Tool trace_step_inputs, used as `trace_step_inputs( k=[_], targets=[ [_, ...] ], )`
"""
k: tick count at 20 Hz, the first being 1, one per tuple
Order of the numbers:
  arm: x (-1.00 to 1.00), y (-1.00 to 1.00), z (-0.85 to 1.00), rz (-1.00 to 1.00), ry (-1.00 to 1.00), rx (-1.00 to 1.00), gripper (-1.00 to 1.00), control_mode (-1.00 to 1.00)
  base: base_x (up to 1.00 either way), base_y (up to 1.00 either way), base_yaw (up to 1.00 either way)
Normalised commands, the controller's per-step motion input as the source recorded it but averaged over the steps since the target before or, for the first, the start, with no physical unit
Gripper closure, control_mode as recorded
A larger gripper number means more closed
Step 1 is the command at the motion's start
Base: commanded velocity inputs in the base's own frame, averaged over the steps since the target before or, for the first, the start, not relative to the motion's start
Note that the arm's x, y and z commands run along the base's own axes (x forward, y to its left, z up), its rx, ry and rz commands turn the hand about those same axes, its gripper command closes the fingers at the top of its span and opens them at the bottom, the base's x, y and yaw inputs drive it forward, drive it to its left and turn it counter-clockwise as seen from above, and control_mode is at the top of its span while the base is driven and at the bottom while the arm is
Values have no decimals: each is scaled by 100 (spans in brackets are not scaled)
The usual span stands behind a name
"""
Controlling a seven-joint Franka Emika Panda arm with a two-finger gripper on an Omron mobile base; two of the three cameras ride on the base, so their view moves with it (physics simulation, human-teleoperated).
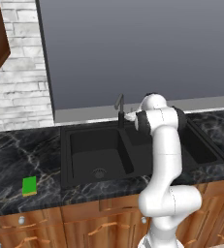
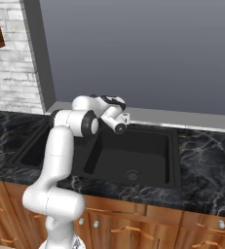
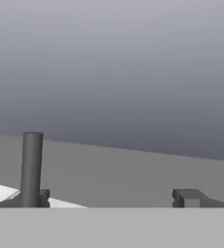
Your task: Soak the sponge with water for a few seconds and then drop it inside the sink.
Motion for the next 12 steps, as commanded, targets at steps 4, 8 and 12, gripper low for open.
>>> trace_step_inputs(
  k=[4, 8, 12],
  targets=[
    [3, -23, 0, -3, 3, 0, -100, -100, 0, 0, 0],
    [1, -28, -10, -5, 4, 0, -100, -100, 0, 0, 0],
    [2, -35, -20, -6, 7, 7, -100, -100, 0, 0, 0]
  ],
)
